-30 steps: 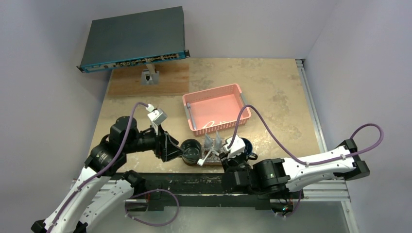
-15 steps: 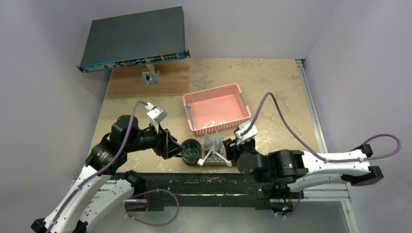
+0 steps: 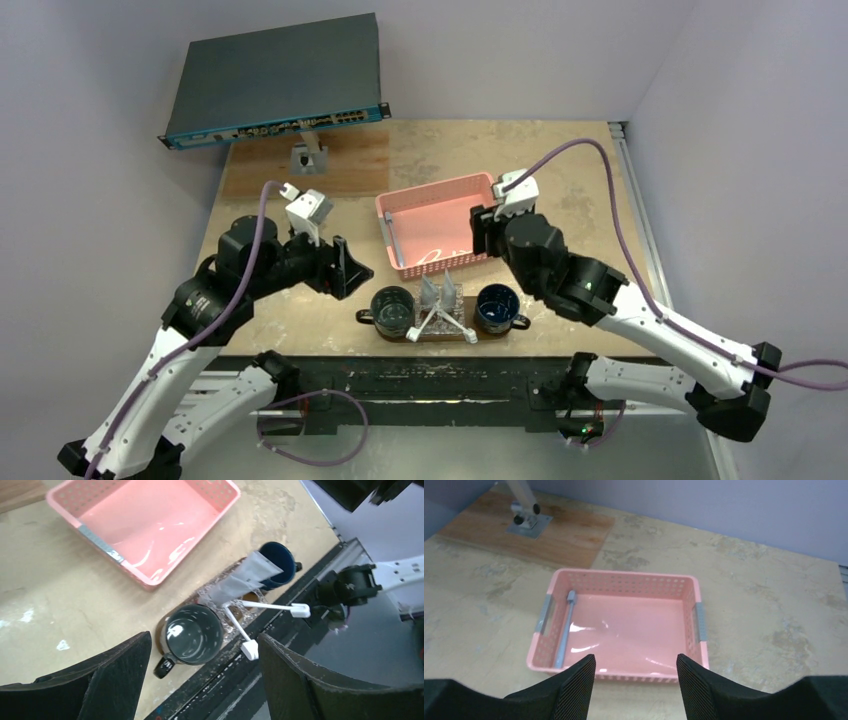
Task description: Prepare toiletry sets of a toothbrush and toothpaste on the tray
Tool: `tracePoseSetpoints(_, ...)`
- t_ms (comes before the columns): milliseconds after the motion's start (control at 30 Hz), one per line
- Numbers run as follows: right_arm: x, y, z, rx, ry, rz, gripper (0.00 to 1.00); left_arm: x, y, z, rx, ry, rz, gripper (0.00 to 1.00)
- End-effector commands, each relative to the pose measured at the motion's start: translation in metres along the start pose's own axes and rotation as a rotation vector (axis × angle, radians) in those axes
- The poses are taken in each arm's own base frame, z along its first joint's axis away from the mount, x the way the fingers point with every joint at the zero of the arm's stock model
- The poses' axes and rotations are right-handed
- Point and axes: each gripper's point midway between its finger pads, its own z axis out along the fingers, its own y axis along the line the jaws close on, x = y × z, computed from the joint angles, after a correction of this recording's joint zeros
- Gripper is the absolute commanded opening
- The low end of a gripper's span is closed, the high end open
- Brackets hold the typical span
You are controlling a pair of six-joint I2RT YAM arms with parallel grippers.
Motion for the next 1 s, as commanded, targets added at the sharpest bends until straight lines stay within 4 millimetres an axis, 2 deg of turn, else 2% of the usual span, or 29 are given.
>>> tracePoseSetpoints(0, -0.044, -0.019, 0.022, -0.051, -0.075, 0.074, 0.64, -0.031, 0.025, -0.001, -0.172, -0.067, 0.015, 0.78)
tracePoseSetpoints(133, -0.044, -0.057, 0.056, -0.041, -0.050, 0.166, 0.64, -0.055, 0.048, -0.004, -0.316, -0.103, 0.009, 0.79)
tracePoseSetpoints(233, -0.041, -0.089, 0.073, -0.014, -0.041, 0.203, 0.65, -0.073, 0.064, -0.007, -0.401, -0.127, -0.006, 0.79)
tracePoseSetpoints(367, -0.042, -0.125, 0.082, 0.006, -0.058, 0.235, 0.65, -0.093, 0.088, -0.009, -0.485, -0.162, -0.050, 0.79)
tracePoseSetpoints(500, -0.044, -0.151, 0.088, 0.035, -0.069, 0.254, 0.65, -0.107, 0.123, -0.012, -0.553, -0.201, -0.158, 0.78)
tracePoseSetpoints(533, -0.045, -0.154, 0.089, 0.032, -0.071, 0.256, 0.65, -0.110, 0.128, -0.011, -0.551, -0.208, -0.177, 0.78)
tracePoseSetpoints(567, -0.047, -0.153, 0.090, 0.029, -0.072, 0.328, 0.69, -0.110, 0.133, -0.012, -0.559, -0.211, -0.192, 0.77)
tracePoseSetpoints(633, -0.047, -0.153, 0.089, 0.022, -0.076, 0.336, 0.73, -0.109, 0.137, -0.011, -0.560, -0.217, -0.196, 0.77)
tracePoseSetpoints(733, -0.049, -0.154, 0.081, 0.022, -0.106, 0.301, 0.87, -0.102, 0.134, -0.008, -0.527, -0.223, -0.180, 0.78)
tracePoseSetpoints(867, -0.047, -0.154, 0.066, 0.037, -0.138, 0.294, 0.98, -0.088, 0.132, -0.010, -0.519, -0.225, -0.178, 0.82)
tracePoseSetpoints(967, -0.049, -0.148, 0.055, 0.007, -0.167, 0.302, 0.99, -0.077, 0.131, -0.015, -0.528, -0.235, -0.186, 0.90)
